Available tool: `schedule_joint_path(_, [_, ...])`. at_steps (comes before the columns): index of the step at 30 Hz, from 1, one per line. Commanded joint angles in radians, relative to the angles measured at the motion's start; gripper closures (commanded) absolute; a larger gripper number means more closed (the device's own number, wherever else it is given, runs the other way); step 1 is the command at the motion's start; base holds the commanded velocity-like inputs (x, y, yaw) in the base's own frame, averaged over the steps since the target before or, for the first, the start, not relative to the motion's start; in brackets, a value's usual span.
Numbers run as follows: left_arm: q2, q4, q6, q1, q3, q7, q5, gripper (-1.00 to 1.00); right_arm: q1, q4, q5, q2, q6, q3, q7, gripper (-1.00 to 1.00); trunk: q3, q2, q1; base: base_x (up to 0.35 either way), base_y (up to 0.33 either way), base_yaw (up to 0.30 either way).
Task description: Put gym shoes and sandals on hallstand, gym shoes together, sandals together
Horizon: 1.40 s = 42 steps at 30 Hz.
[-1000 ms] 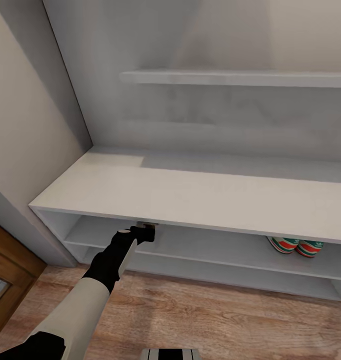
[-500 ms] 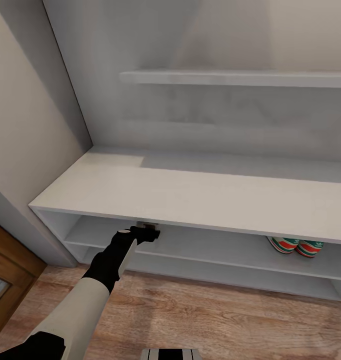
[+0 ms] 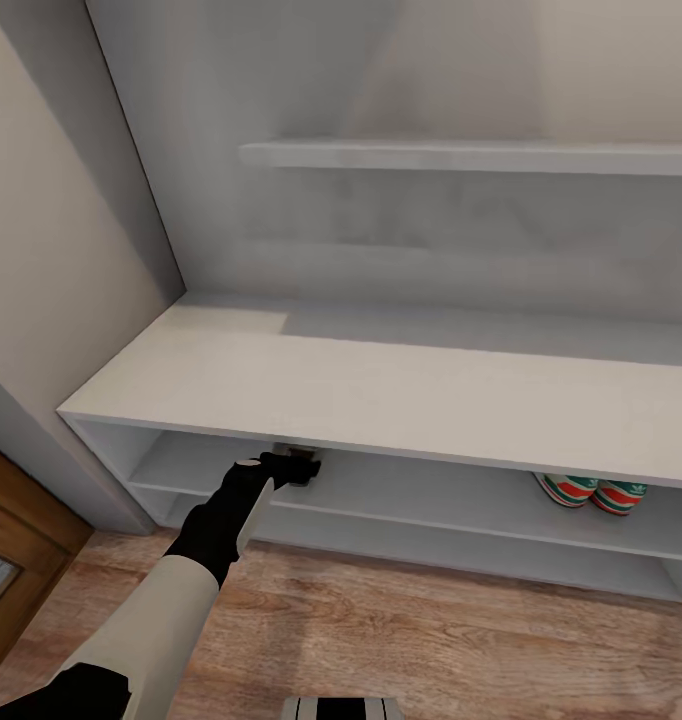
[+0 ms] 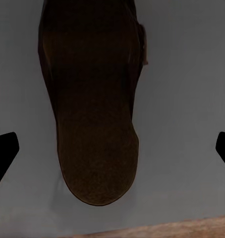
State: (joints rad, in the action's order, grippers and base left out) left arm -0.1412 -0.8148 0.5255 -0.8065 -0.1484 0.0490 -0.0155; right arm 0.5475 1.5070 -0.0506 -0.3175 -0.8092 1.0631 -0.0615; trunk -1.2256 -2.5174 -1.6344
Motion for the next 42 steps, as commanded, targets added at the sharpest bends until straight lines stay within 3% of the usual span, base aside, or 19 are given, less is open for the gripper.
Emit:
schedule_joint_path(1, [0.0, -0.001, 0.005, 0.0, 0.0, 0.002, -0.001, -1.0, 0.001, 0.001, -0.002, 0.0, -0.006, 0.0, -0.001, 1.0, -0.001, 0.0, 0.0, 0.0, 0.0, 0.0])
schedule_joint_path(7, [0.0, -0.001, 0.005, 0.0, 0.001, 0.002, -0.001, -1.0, 0.001, 0.001, -0.002, 0.0, -0.006, 0.0, -0.001, 1.0, -0.001, 0.0, 0.0, -0.122, 0.0, 0.0])
schedule_joint_path(27, [0.003, -0.001, 0.0, 0.001, 0.003, 0.003, 0.0, -1.0, 0.001, 0.001, -0.003, 0.0, -0.005, 0.0, -0.001, 1.0, -0.001, 0.0, 0.0, -0.325, 0.001, 0.0])
schedule_joint_path(30, [0.017, -0.001, -0.013, 0.005, 0.003, 0.003, -0.001, -1.0, 0.001, 0.001, -0.003, 0.0, -0.005, 0.001, -0.002, 1.0, -0.001, 0.0, 0.0, -0.26, 0.056, 0.0])
schedule_joint_path(31, [0.044, 0.002, -0.1, 0.008, 0.003, 0.006, -0.006, -1.0, 0.001, 0.001, -0.003, 0.0, -0.005, 0.001, -0.003, 1.0, -0.001, 0.0, 0.0, -0.115, 0.024, 0.0])
schedule_joint_path(36, [0.07, 0.019, -0.153, 0.02, 0.003, 0.019, -0.018, -1.0, 0.012, -0.011, -0.009, 0.01, -0.01, -0.011, -0.01, 1.0, -0.001, 0.0, 0.0, -0.047, 0.008, 0.0])
schedule_joint_path(38, [0.081, 0.008, -0.164, 0.031, 0.014, 0.03, -0.016, -1.0, 0.006, -0.022, -0.007, -0.002, -0.004, -0.013, -0.004, 1.0, -0.001, 0.0, 0.0, 0.0, 0.0, 0.0])
schedule_joint_path(42, [0.071, -0.004, -0.164, 0.054, 0.03, 0.03, -0.009, -1.0, -0.005, -0.021, -0.006, -0.018, 0.006, -0.002, 0.01, 1.0, -0.001, 0.0, 0.0, 0.0, 0.0, 0.0])
